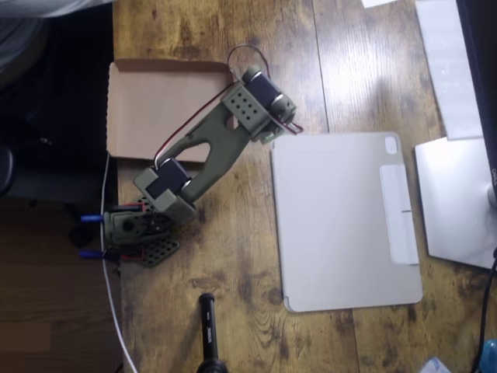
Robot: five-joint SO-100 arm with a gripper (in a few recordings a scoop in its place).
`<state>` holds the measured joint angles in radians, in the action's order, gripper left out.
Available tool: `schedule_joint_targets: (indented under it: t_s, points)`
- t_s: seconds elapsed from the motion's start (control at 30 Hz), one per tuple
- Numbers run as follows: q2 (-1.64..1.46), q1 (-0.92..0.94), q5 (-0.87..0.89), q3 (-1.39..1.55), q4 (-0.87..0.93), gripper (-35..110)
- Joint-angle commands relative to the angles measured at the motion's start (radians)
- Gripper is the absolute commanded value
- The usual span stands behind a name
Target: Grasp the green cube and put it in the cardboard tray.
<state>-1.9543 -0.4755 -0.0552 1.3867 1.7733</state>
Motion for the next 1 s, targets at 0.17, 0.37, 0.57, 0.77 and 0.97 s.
schedule_joint_targets:
  t_s: [0.17,0.37,0.57,0.77,0.97]
  points:
    - [-0.129,-0.172,0.006,0.103,0.021,7]
    - [-0.152,-0.318,-0.003,0.181,0.015,8]
    - [-0.137,-0.446,0.003,0.25,-0.044,8]
    - [-0.133,-0.479,-0.003,0.321,-0.106,11]
    - [-0.147,-0.465,-0.006,0.399,-0.153,15]
